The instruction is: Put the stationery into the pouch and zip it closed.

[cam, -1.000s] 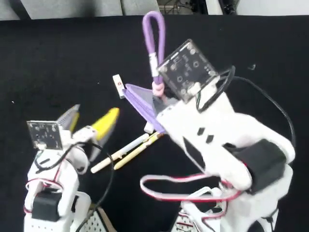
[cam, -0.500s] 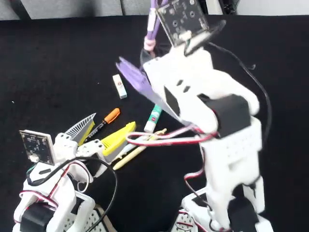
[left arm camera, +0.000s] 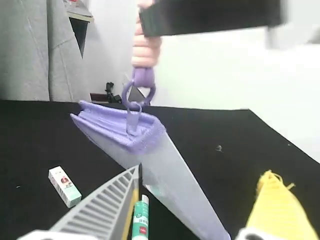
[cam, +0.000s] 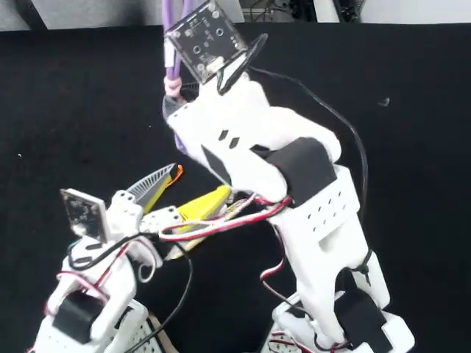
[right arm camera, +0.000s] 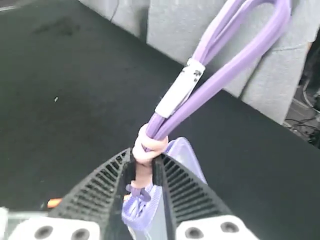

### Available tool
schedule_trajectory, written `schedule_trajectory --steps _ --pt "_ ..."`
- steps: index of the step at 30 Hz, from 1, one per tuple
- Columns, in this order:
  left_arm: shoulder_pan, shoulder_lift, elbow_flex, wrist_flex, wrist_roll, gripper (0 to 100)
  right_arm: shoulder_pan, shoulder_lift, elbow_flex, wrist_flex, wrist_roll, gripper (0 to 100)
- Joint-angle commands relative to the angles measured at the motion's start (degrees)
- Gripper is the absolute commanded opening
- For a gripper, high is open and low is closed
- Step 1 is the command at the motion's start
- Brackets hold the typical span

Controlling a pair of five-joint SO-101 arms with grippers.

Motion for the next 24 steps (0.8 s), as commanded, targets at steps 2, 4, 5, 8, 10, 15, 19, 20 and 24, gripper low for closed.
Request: schedule_trajectory --steps 2,4,5,8,10,15,19,20,24 --pt "-1.5 0.3 4.4 -9.1 0.4 36 -3.7 -5.7 -2.8 1.1 -0.3 1.1" --pt "-1.5 0.4 4.5 -10.8 0.4 36 -4.7 -7.1 -2.8 1.7 -0.3 1.1" --pt "-1.7 0.4 4.5 -11.6 0.4 36 -5.0 -7.8 -2.8 2.0 -0.3 1.1" --pt "-2.1 0.4 5.3 -13.7 0.3 36 -5.5 -9.4 -2.8 3.7 -0.2 1.1" --pt "-2.0 0.4 6.4 -14.6 0.3 36 -5.5 -10.2 -2.8 4.5 -0.2 1.1" --pt "-2.0 0.4 8.5 -15.7 0.1 33 -5.5 -11.8 -2.7 6.1 -0.2 1.1" --pt "-2.0 0.4 9.9 -18.2 0.2 22 -5.4 -12.6 -2.7 6.4 -0.2 1.1" --pt "-2.0 0.4 10.2 -18.7 0.4 20 -5.3 -12.7 -2.7 6.4 -0.2 1.1" --pt "-2.0 0.4 10.9 -20.5 0.1 14 -5.4 -12.6 -1.7 6.2 -0.2 1.1"
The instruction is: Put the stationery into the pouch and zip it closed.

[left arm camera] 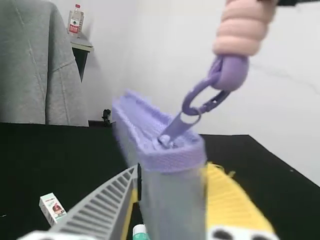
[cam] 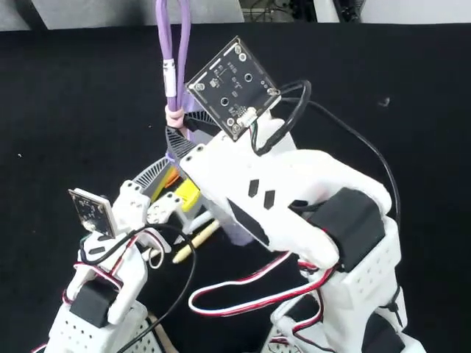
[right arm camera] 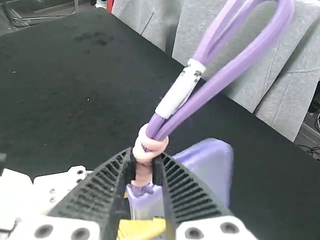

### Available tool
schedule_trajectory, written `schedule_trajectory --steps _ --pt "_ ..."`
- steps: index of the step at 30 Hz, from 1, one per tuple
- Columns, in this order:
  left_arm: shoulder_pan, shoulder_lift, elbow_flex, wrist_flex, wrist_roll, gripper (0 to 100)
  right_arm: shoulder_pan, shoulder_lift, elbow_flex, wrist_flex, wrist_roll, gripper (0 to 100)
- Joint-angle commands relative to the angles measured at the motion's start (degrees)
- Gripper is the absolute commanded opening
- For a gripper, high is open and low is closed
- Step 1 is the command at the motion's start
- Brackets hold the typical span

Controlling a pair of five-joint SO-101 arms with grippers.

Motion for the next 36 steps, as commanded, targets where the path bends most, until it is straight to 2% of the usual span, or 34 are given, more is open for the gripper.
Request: schedule_trajectory --steps 1,9,18,23,29,33,36 --pt "-0.6 0.0 -0.2 -1.9 -0.2 13 -0.9 -2.2 -1.1 -0.4 -0.3 1.1" --pt "-0.7 -0.2 0.2 -1.8 0.0 3 1.6 -2.2 4.7 -5.5 -0.3 1.1" --pt "-0.6 -0.2 -2.3 -1.6 -0.9 3 14.3 -1.7 12.5 -23.3 -0.3 1.1" --pt "0.8 -0.2 -5.4 -1.5 -9.1 3 20.5 -1.7 15.6 -32.0 -0.3 1.1" --pt "4.6 -0.2 -8.7 -1.5 -14.7 3 28.0 -1.7 17.1 -38.9 -0.3 1.1" --pt "6.8 -0.2 -10.7 1.2 -20.3 3 31.1 -1.7 17.1 -39.3 -0.4 1.1" --pt "6.7 -0.2 -12.1 2.5 -21.3 3 31.3 -1.7 17.3 -35.7 -0.7 1.1"
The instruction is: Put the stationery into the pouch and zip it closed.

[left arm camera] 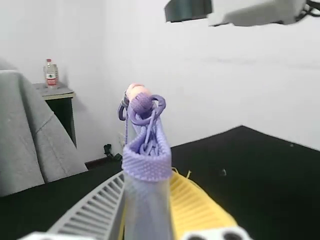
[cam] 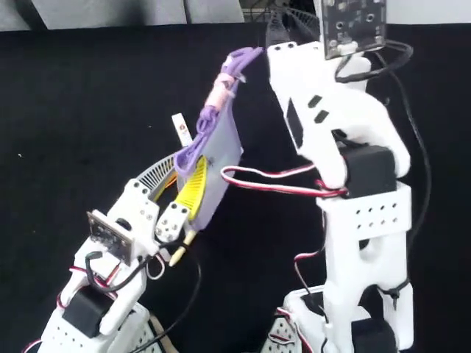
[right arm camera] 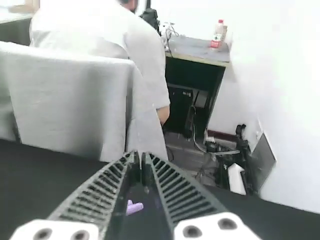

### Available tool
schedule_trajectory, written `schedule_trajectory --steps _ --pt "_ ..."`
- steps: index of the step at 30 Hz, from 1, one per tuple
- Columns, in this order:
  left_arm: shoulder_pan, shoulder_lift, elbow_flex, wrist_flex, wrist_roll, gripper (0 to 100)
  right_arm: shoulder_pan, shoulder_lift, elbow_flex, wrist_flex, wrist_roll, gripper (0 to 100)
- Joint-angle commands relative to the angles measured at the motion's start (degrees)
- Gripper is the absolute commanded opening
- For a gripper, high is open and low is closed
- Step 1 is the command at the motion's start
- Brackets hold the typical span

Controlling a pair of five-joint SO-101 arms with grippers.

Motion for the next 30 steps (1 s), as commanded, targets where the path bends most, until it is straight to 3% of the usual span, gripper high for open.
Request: schedule_trajectory --steps 1,3,7,11,18,23,30 --pt "0.9 -0.5 -5.6 1.0 -2.4 3 1.1 -1.7 -0.6 2.9 -0.7 1.5" --pt "0.9 -0.5 -5.3 0.7 -2.5 3 1.1 -2.2 -1.0 6.5 -1.8 5.7" --pt "0.9 -0.4 -5.1 0.5 -8.0 3 1.5 -2.3 -6.0 16.1 -16.6 18.8" --pt "0.8 -0.4 -5.1 -3.0 -15.1 3 -1.0 -1.7 -13.8 25.8 -25.6 22.6" --pt "-5.1 -0.4 -2.6 -9.8 -31.0 3 -12.0 2.3 -24.5 37.5 -27.4 24.5" --pt "-7.4 -0.4 0.7 -15.6 -38.4 3 -13.1 7.0 -25.3 38.9 -27.5 24.5" --pt "-7.0 -0.4 9.8 -25.9 -52.3 3 -20.7 5.1 -28.5 39.3 -27.3 26.9"
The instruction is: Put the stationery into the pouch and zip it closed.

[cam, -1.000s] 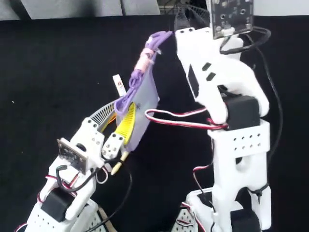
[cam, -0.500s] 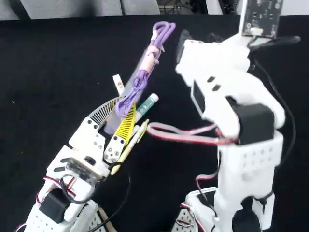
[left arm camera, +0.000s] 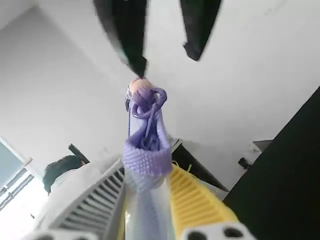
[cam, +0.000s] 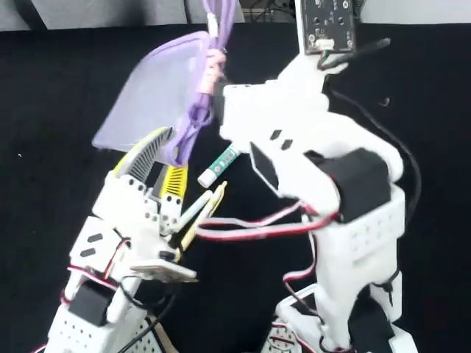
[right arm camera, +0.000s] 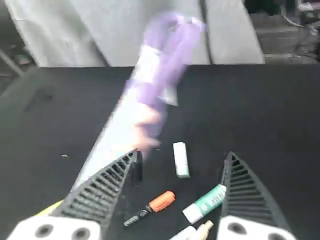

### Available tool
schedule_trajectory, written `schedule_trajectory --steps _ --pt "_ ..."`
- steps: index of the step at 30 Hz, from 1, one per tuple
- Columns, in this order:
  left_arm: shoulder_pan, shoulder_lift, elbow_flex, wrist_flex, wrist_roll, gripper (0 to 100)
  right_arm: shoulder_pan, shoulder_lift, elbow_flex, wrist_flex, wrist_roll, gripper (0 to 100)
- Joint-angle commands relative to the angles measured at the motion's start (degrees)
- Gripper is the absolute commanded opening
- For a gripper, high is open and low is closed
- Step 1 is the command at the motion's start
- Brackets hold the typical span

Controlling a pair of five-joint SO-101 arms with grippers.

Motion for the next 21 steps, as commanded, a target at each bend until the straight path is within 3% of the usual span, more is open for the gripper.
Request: schedule_trajectory --steps 1,7,17,21 --pt "0.0 -0.4 5.0 -10.1 -7.7 3 -4.3 -2.6 -3.6 -0.2 -0.3 26.9" --pt "0.0 -0.4 9.4 -20.7 -8.0 3 -5.5 -2.1 -1.0 -0.4 0.0 26.9" --pt "0.1 -0.5 8.8 -21.2 -7.9 3 -3.1 -1.1 9.1 -12.8 0.1 26.4" --pt "0.1 -0.5 8.8 -21.2 -7.9 3 -2.4 -0.7 10.2 -15.6 3.8 15.8"
